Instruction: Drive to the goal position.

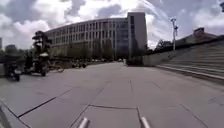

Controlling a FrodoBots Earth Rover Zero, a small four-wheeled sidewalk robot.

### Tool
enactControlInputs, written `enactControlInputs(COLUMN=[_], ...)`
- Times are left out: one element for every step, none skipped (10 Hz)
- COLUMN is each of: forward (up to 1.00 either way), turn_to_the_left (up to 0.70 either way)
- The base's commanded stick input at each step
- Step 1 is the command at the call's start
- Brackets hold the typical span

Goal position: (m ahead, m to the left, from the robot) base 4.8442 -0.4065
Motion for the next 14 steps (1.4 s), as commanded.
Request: enactControlInputs(forward=[0.70,0.70,0.70,0.70,0.70,0.70,0.70,0.70,0.70,0.70,0.70,0.70,0.70,0.70], turn_to_the_left=[0.00,0.00,0.00,0.00,0.00,0.00,0.00,0.00,0.00,0.00,0.00,0.00,0.00,0.00])
